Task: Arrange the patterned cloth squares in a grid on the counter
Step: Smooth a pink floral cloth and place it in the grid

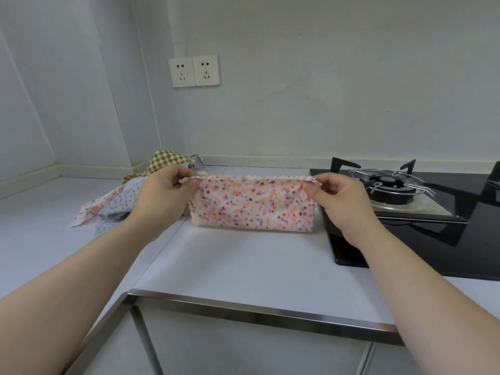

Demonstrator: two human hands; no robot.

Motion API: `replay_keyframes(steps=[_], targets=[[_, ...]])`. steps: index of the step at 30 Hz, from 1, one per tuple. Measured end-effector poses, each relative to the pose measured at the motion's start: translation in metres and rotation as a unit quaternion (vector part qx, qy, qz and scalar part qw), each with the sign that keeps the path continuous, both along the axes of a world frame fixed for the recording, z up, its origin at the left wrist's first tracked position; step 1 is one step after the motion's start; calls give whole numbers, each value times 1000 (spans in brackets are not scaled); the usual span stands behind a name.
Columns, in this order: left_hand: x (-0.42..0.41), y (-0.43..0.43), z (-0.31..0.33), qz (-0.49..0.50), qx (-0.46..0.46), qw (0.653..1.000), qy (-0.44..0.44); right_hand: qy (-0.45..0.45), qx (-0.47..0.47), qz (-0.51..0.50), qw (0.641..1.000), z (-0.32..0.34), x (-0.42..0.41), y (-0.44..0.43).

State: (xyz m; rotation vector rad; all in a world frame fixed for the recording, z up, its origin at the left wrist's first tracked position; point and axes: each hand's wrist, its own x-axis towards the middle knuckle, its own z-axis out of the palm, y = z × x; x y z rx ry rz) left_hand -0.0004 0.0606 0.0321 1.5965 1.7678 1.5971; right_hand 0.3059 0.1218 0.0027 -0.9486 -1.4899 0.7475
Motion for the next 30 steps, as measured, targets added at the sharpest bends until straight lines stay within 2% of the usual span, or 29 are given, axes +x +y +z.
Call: replay_keyframes(steps=[5,9,14,16,18,20,21,23,27,30], targets=[[-6,1,11,-45,-30,997,-51,75,-56,44,995,6,-1,-5],[-14,-1,10,-78,-50,994,-49,70,-87,55,992,8,-2,-8],[-4,-9,6,-99,34,995,5,89,-47,65,993,9,-3,-8],[2,-12,4,-93,25,994,48,26,-23,38,999,8,0,-7],[6,-14,2,-82,-32,988,129,-111,1,-2,994,4,2,-6],[9,-14,-1,-105,-90,963,232,-254,7,-17,967,0,0,-9],[10,-14,-3,-112,-108,947,282,-296,7,-15,955,-1,-1,-10],[12,-12,-6,-109,-133,921,350,-325,-6,-13,946,0,-2,-12],[18,-12,-10,-91,-146,901,398,-370,-21,-23,929,0,-3,-13],[21,-12,-12,-68,-175,860,475,-406,-35,-29,913,0,-3,-15]])
